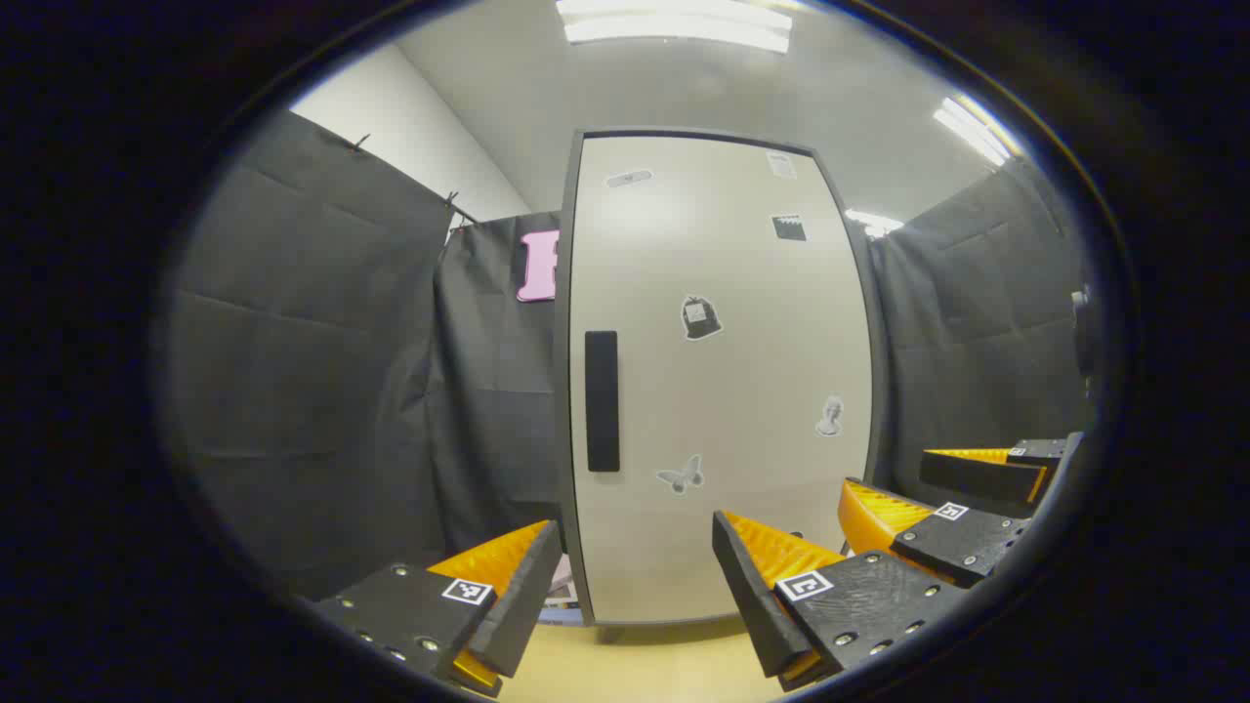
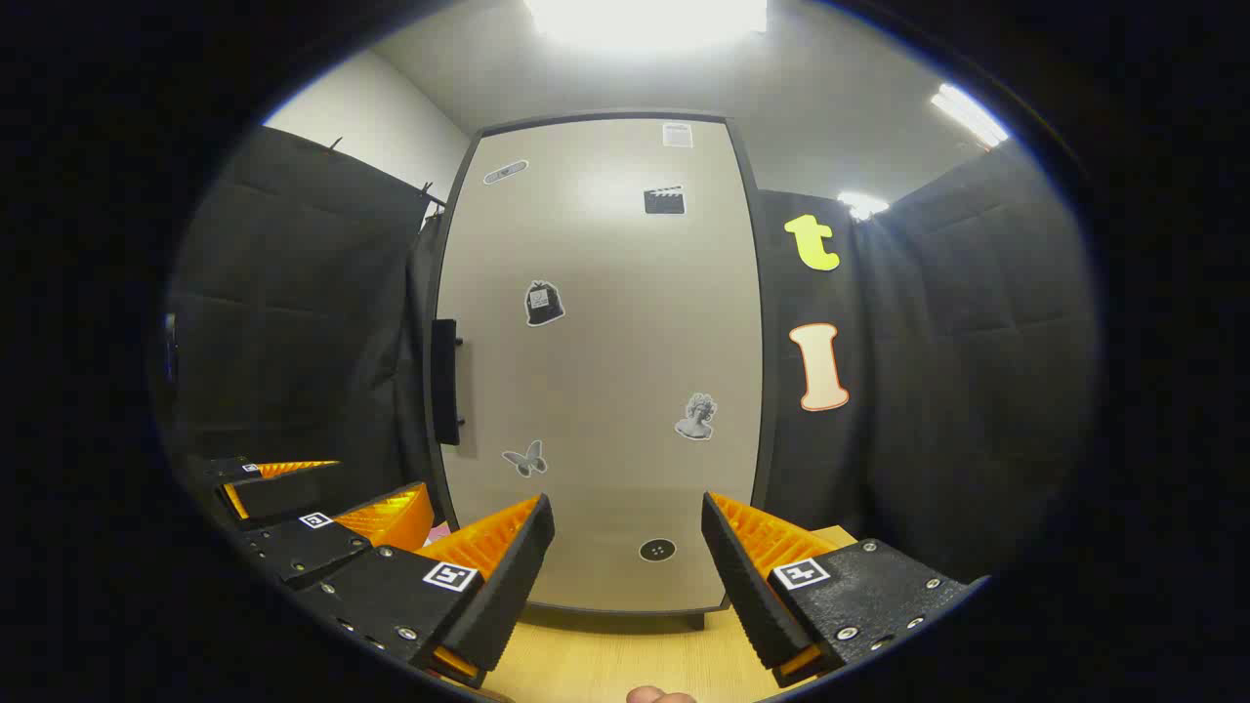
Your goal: Open the cabinet door with the right hand, grasp the bottle in the cabinet with the left hand and place it on the coaster, then close the cabinet door with the right hand.
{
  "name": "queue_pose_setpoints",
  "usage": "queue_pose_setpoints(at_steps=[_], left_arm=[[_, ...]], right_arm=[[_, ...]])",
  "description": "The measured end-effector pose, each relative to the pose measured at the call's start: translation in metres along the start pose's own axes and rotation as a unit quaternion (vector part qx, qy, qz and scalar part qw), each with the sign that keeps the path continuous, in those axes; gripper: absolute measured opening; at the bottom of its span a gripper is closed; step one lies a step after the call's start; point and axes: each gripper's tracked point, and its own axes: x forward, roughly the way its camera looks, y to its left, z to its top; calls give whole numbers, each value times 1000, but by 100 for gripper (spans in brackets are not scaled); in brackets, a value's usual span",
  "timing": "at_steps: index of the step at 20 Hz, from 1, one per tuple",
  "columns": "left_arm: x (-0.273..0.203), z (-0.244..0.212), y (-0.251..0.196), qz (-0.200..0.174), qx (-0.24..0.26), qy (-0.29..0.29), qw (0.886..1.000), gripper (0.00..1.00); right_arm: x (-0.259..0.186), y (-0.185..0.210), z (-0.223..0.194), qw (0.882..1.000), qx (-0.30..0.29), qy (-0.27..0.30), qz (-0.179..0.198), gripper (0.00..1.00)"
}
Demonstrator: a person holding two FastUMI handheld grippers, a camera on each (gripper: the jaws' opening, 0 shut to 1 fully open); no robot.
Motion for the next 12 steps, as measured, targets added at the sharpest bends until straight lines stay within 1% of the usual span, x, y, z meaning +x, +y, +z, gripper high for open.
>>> queue_pose_setpoints(at_steps=[7,8,9,10,11,12], left_arm=[[-1,-7,-4,-6,-9,10,1000,96],[0,-7,-4,-6,-10,11,1000,89],[0,-9,-5,-7,-11,12,1000,96],[1,-10,-5,-8,-11,15,1000,96],[1,-11,-6,-9,-12,16,1000,89],[2,-12,-6,-9,-12,17,1000,89]], right_arm=[[-1,-4,-3,1000,-5,8,-8,94],[-1,-5,-3,1000,-6,8,-9,94],[-1,-5,-3,1000,-6,8,-10,94],[-1,-7,-4,1000,-7,10,-11,94],[0,-7,-5,1000,-7,11,-12,94],[0,-7,-6,1000,-6,11,-12,94]])
